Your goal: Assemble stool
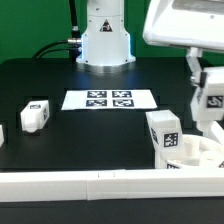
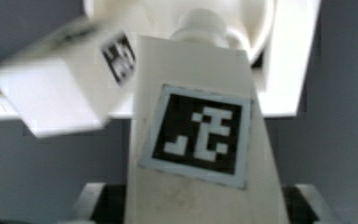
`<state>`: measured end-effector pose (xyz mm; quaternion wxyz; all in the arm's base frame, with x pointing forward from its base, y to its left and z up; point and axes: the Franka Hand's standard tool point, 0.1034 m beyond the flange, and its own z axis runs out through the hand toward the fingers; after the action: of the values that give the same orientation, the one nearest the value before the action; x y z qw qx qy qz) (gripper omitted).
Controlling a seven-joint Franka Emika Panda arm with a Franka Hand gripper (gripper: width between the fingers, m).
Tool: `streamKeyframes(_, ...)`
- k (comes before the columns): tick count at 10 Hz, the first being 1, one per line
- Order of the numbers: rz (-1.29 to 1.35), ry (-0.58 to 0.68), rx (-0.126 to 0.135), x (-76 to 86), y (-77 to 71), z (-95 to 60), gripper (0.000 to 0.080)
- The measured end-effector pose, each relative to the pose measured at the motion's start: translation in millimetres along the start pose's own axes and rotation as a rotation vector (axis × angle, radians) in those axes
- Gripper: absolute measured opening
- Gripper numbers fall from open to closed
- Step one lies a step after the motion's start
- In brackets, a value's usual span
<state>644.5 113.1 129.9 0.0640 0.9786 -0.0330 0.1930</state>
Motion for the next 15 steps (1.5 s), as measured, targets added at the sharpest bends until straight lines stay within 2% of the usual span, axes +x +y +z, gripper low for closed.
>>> streamKeyframes(1,-0.024,0.038,0.016,6.1,0.2,0.6,0.0324)
streamKeyframes(2,-0.029,0.021,0.009,3.9,-2.5,-1.0,0.0324)
streamKeyframes(5,-0.030,0.030,0.017,2.8,-5.6,0.3,0.0324)
streamKeyframes(6,-0.040,0.088,0.045,-2.6,-13.3,0.5,0.0324)
streamKeyframes(7,-0.056,0.118,0.055,-11.4,-17.6,-1.0,0.0324)
streamKeyframes(9,-0.074,0.138,0.047,-13.8,-20.4,-4.5,0.0324)
streamKeyframes(12,-0.069,0.151,0.056,-15.4,-24.6,-2.1,0.0324)
streamKeyframes(13,-0.121,0.175,0.039,-20.3,-29.2,9.0,0.0324)
streamKeyframes(14,-0.176,0.182,0.007,-18.6,-20.3,15.7,0.0324)
streamKeyframes(15,-0.187,0.195,-0.007,-20.0,-16.7,21.8,0.0324)
